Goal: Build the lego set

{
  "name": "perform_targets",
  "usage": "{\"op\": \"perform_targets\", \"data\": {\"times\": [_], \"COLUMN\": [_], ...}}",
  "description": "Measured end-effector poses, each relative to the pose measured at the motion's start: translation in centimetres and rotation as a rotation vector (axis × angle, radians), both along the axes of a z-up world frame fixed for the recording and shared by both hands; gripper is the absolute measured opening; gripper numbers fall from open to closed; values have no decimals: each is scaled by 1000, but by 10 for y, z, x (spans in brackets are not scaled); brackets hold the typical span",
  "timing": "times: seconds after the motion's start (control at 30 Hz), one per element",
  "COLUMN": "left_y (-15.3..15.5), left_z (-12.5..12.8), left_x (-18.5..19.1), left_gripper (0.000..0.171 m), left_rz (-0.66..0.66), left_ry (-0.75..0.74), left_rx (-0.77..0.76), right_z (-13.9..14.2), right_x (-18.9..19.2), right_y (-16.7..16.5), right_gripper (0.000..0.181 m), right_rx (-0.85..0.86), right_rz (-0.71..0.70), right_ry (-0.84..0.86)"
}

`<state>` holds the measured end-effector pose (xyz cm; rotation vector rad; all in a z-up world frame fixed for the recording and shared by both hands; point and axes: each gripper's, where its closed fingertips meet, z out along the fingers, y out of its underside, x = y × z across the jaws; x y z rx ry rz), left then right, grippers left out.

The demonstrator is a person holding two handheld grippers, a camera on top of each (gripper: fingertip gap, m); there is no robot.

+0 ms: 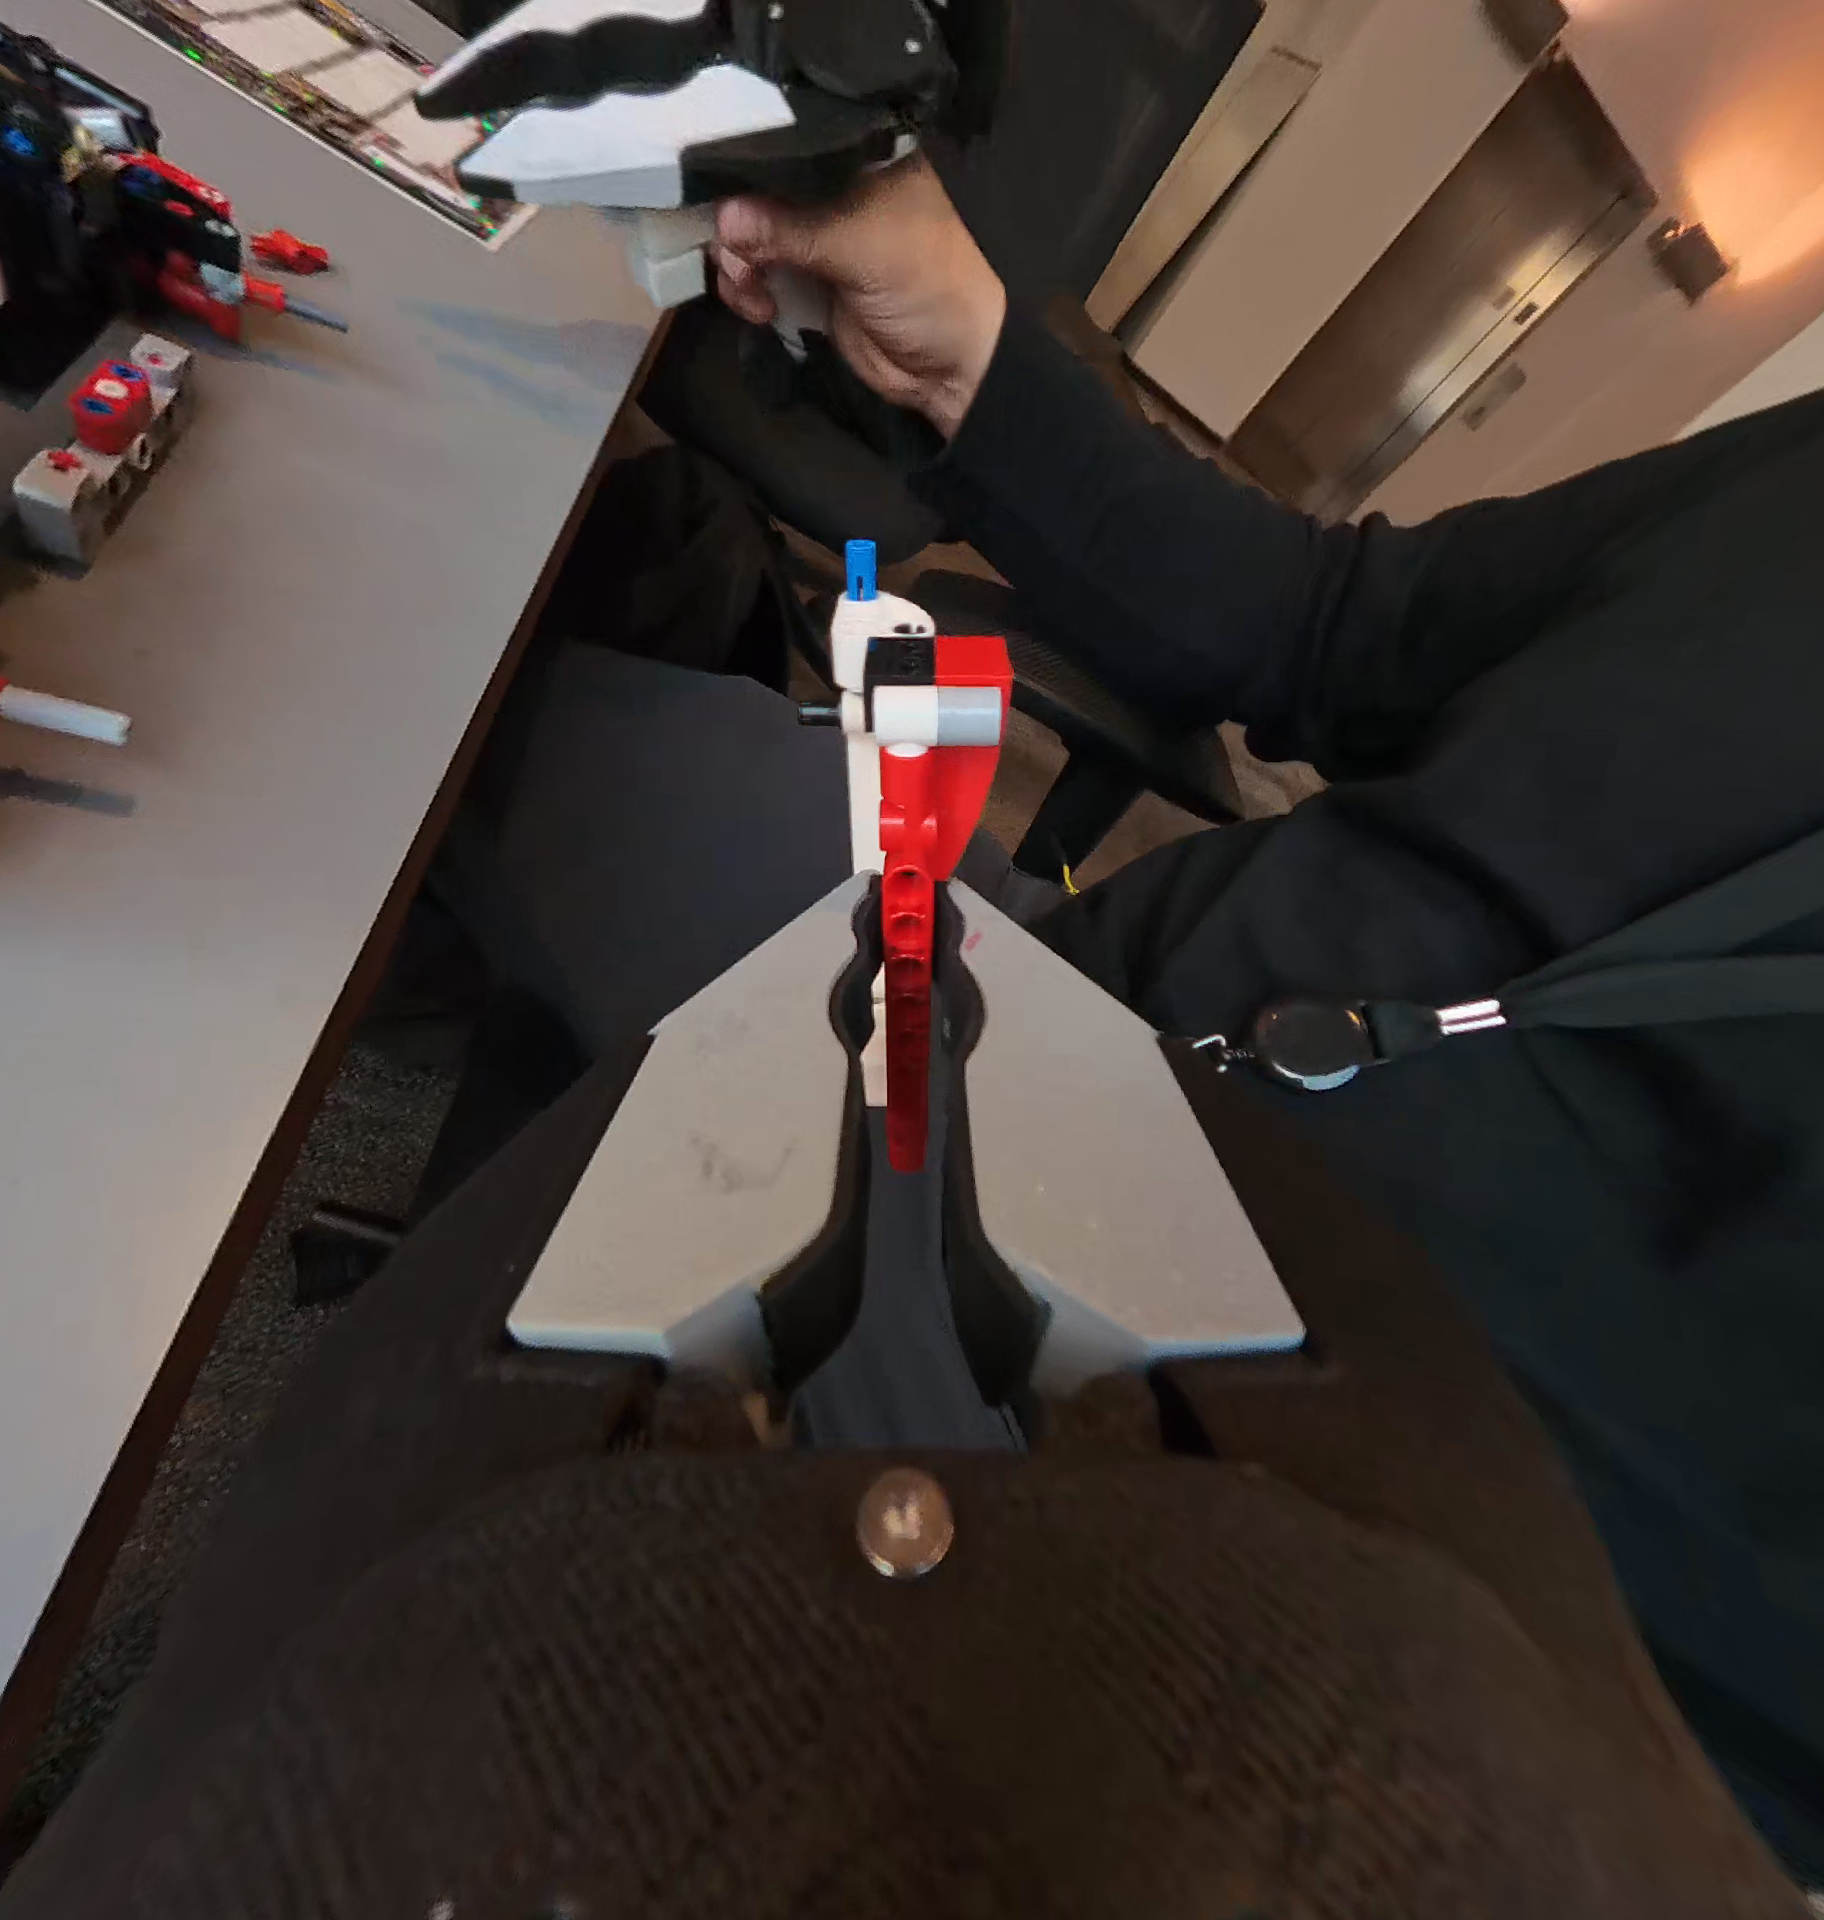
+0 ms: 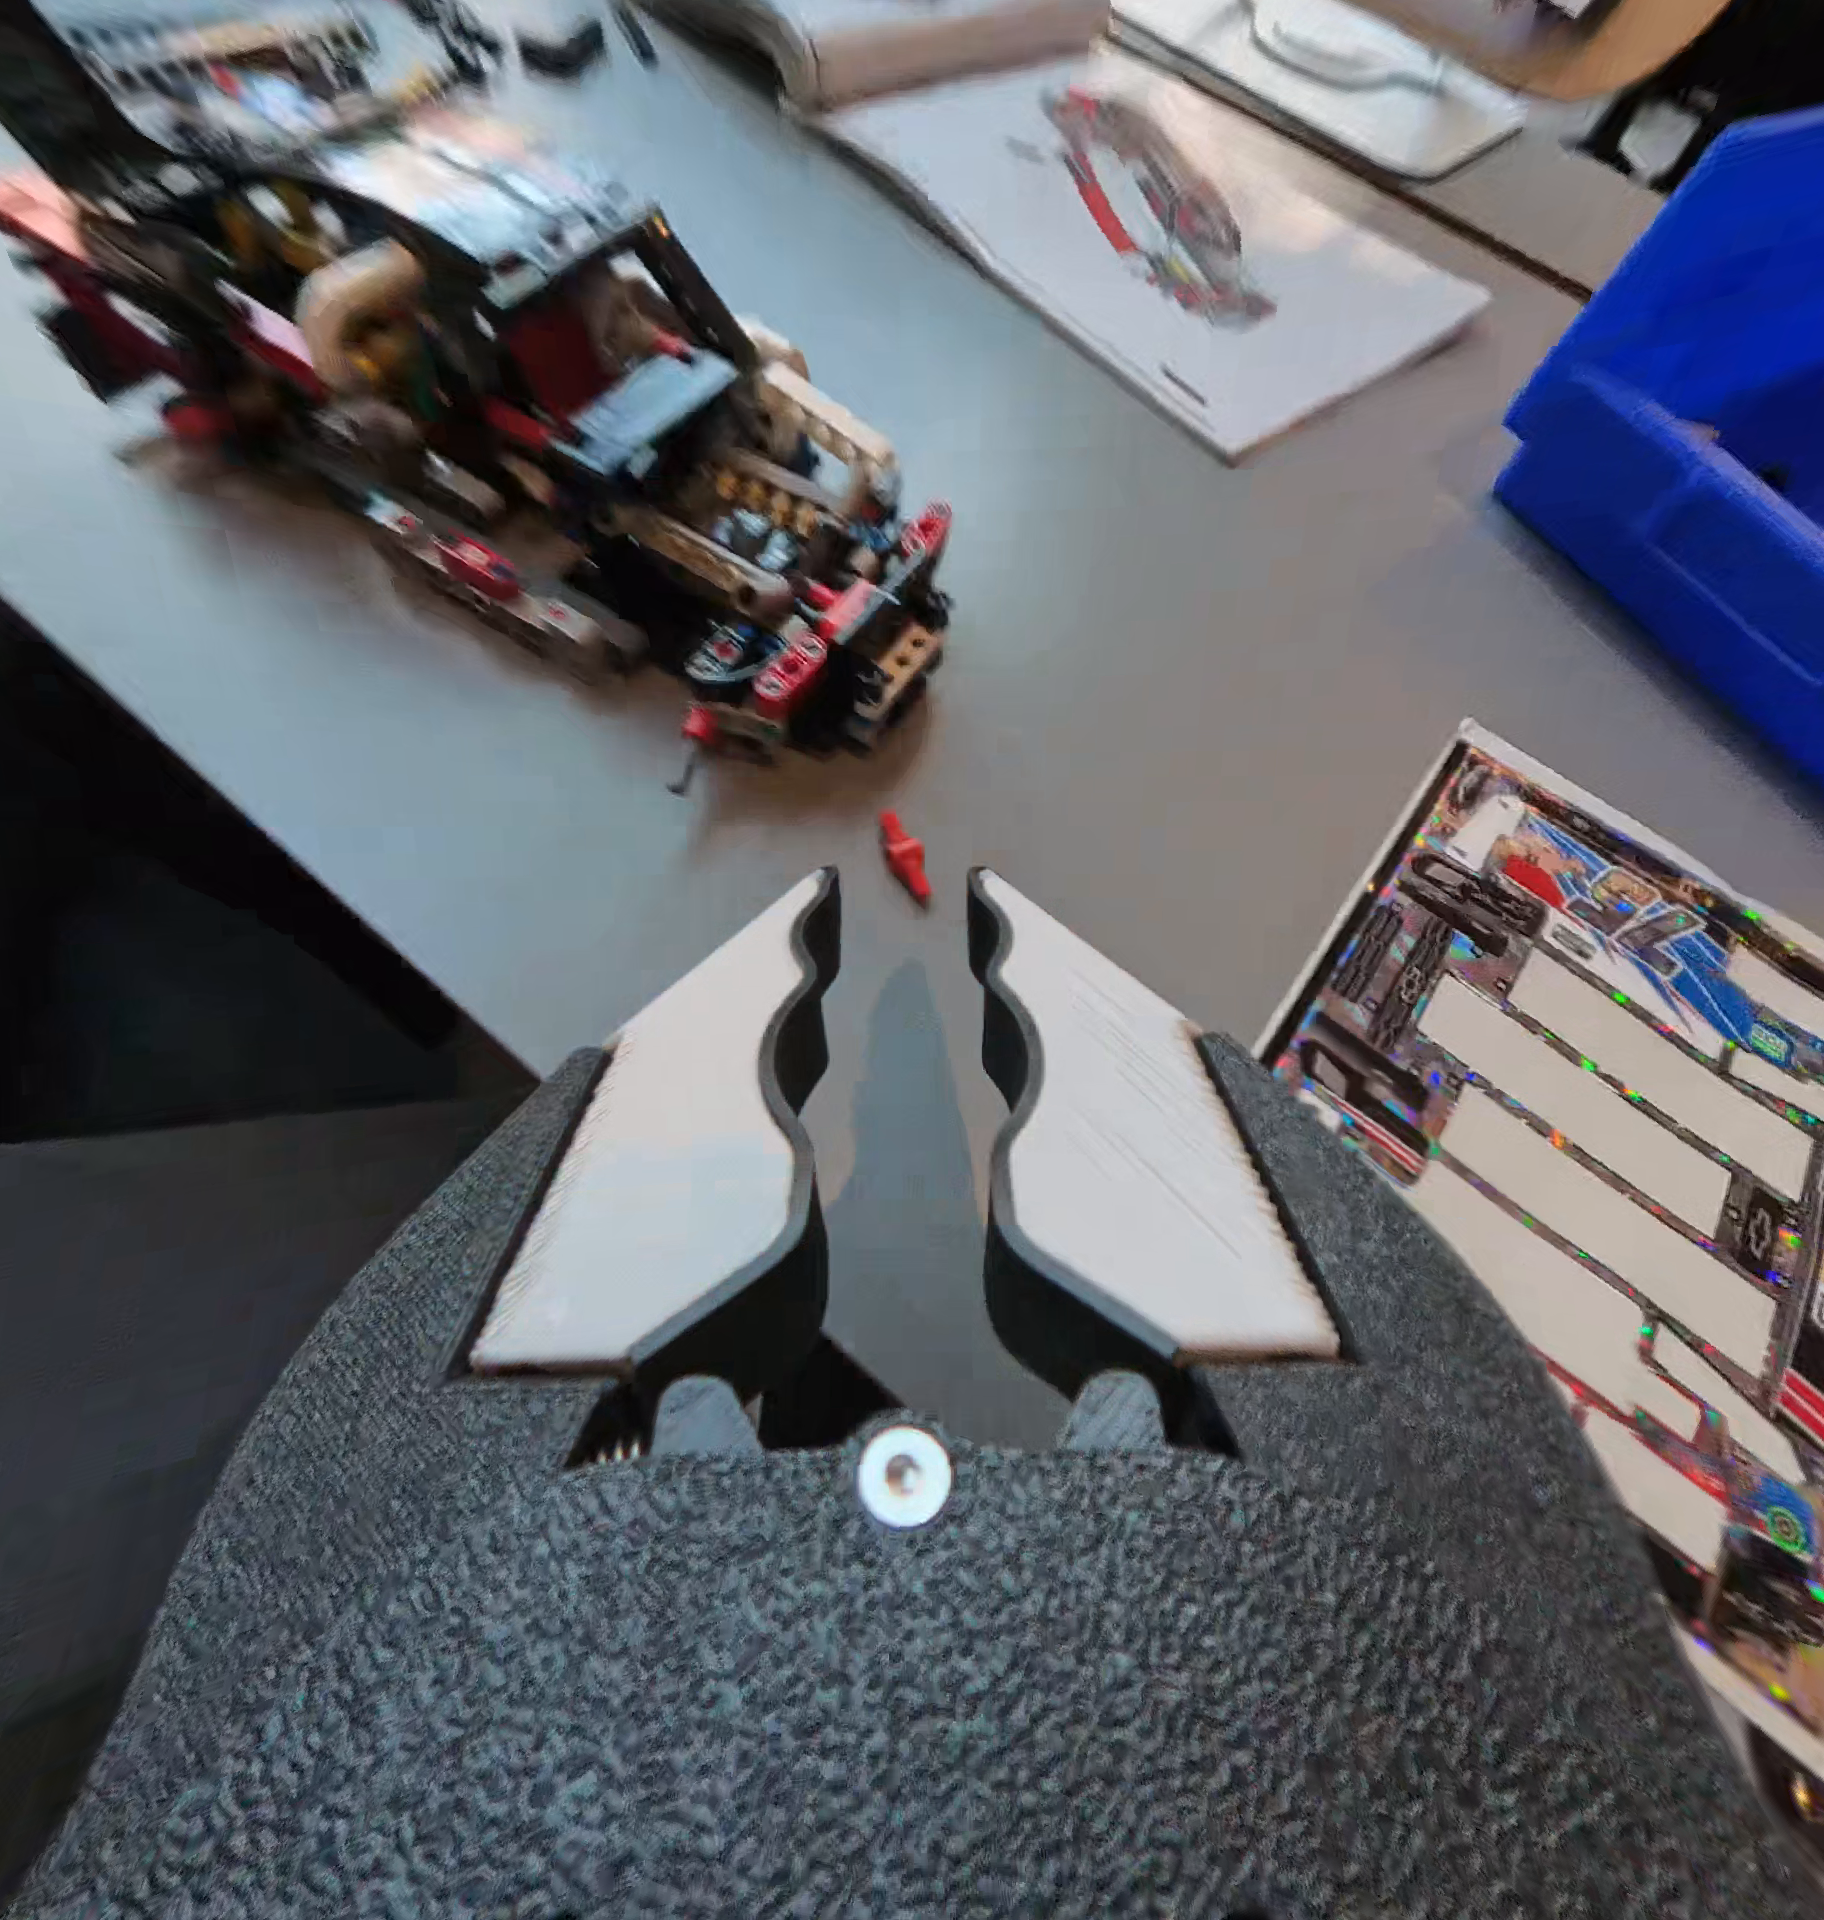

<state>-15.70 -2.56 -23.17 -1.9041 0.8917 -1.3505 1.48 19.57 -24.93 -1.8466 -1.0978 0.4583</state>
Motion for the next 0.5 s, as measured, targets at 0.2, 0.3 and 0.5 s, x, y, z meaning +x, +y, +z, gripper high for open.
{"op": "perform_targets", "data": {"times": [0.2,0.3,0.5], "left_y": [12,12,9], "left_z": [-18,-19,-34], "left_x": [2,4,8], "left_gripper": [5,5,5], "left_rz": [86,90,67], "left_ry": [30,68,150], "left_rx": [35,76,90], "right_z": [-41,-43,-47], "right_x": [-7,-14,-22], "right_y": [26,27,19], "right_gripper": [27,23,5], "right_rx": [-64,-109,-165], "right_rz": [61,127,196], "right_ry": [-194,-180,-205]}}
